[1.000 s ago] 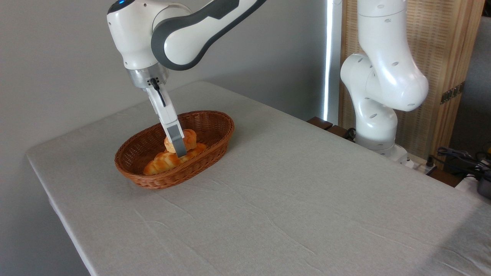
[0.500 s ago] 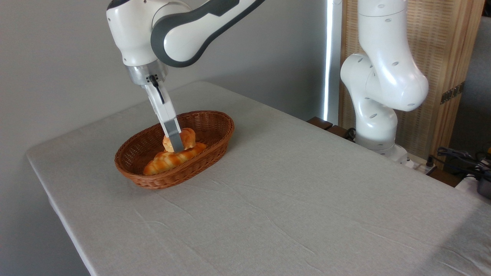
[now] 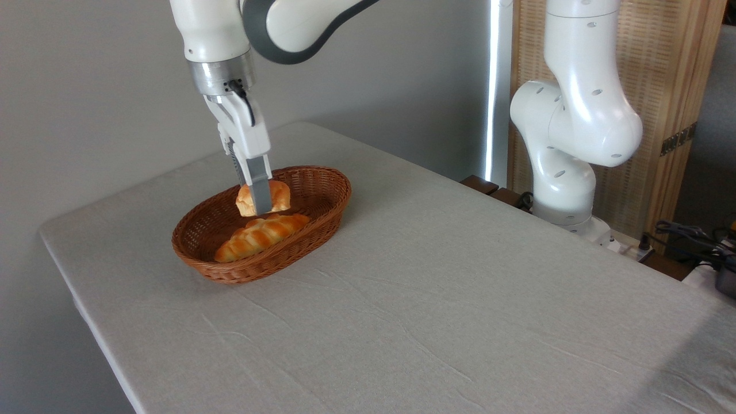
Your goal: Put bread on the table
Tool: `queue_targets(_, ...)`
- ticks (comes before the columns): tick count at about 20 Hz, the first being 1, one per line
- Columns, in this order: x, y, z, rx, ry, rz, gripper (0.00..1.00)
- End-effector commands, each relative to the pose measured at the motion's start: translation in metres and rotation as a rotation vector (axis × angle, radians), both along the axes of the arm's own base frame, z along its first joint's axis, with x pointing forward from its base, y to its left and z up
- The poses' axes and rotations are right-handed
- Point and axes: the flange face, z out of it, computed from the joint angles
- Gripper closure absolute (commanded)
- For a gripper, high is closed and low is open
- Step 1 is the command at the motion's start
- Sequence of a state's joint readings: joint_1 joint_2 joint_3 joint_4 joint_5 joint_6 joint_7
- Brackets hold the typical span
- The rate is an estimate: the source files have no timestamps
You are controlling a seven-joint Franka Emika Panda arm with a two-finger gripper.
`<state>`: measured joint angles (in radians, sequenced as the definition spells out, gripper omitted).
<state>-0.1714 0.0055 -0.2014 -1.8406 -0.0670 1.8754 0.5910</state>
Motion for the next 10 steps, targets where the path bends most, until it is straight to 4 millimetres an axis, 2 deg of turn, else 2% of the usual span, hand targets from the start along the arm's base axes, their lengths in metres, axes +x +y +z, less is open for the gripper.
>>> queue_targets(1, 0.006, 0.038, 0.003, -0.008, 0.020, 0.057, 0.44)
queue_targets(3, 0.014, 0.066, 0.002, -0.008, 0.024, 0.107, 0.44)
queue_targets(5, 0.019, 0.087, -0.006, -0.005, 0.037, 0.123, 0.39)
queue_targets(8, 0.025, 0.111, -0.031, 0.005, 0.079, 0.136, 0.36)
queue_targets(9, 0.026, 0.112, -0.039, 0.007, 0.090, 0.124, 0.28)
queue_targets(10, 0.028, 0.113, -0.048, 0.010, 0.105, 0.120, 0.13)
